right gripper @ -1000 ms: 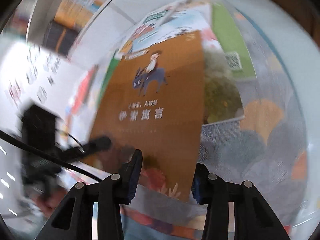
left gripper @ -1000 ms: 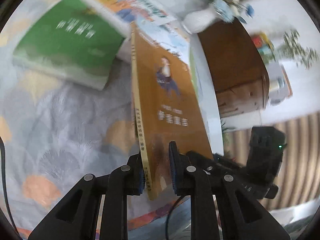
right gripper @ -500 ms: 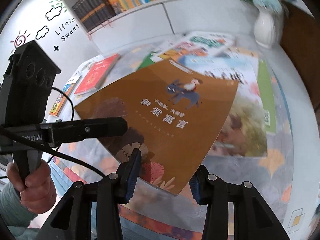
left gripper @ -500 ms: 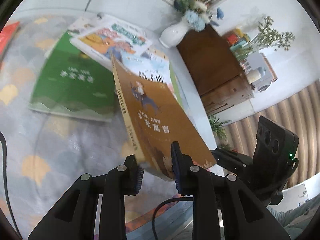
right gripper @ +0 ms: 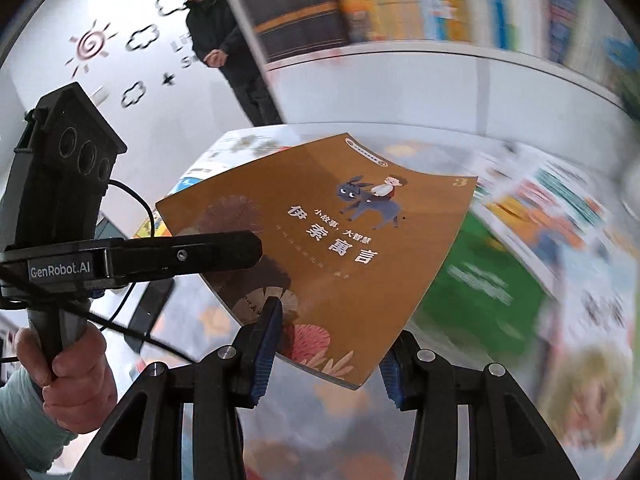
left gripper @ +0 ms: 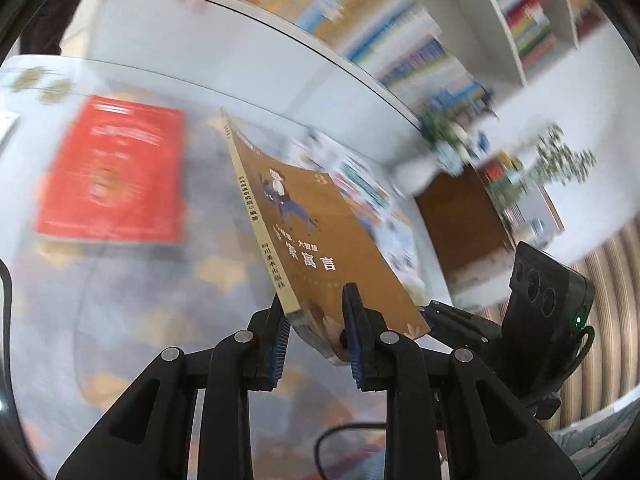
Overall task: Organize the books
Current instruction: 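Carry the brown book with the left gripper and lower it onto the stack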
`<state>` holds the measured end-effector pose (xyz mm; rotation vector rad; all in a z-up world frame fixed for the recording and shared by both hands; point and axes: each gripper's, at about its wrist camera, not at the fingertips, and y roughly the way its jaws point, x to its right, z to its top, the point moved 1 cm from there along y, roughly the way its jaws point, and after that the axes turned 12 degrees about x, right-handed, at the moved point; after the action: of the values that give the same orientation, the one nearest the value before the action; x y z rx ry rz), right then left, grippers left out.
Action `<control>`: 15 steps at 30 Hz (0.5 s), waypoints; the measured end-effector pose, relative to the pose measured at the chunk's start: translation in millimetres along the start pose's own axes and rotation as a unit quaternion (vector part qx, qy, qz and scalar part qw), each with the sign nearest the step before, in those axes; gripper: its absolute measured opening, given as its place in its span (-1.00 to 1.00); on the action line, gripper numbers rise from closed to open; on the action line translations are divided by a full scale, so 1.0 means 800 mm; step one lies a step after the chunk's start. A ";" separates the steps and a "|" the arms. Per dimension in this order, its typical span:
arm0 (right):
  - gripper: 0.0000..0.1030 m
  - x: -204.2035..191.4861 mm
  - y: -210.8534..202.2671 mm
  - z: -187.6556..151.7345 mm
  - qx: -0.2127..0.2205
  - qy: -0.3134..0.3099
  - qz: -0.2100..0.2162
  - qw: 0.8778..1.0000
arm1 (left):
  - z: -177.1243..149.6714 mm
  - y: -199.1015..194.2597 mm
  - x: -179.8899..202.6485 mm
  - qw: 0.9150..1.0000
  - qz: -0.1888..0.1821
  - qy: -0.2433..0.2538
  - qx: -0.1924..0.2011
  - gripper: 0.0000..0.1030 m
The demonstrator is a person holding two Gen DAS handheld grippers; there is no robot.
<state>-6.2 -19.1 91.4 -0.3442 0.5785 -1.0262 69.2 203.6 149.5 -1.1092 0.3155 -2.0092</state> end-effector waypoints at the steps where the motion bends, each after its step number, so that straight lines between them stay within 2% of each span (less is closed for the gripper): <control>1: -0.14 -0.011 0.022 0.009 -0.009 -0.002 0.004 1.000 | 0.007 -0.004 -0.017 1.000 0.007 -0.004 0.007 -0.59; 4: -0.13 -0.038 0.082 0.030 -0.025 -0.012 0.015 1.000 | 0.026 -0.011 -0.083 0.999 0.029 -0.034 0.021 -0.59; 8: -0.11 -0.048 0.151 0.042 -0.060 -0.014 0.002 0.998 | 0.029 0.008 -0.142 0.997 0.051 -0.056 0.001 -0.60; 12: -0.10 -0.035 0.197 0.053 -0.091 -0.001 -0.010 0.996 | 0.035 0.024 -0.174 0.995 0.053 -0.082 -0.003 -0.60; 15: -0.10 -0.017 0.224 0.057 -0.107 0.041 -0.009 0.993 | 0.045 0.034 -0.195 0.994 0.063 -0.094 -0.004 -0.60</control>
<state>140.9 79.6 37.7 -0.4973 0.7639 -1.0018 158.0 308.0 62.1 -1.2422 0.2879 -1.7792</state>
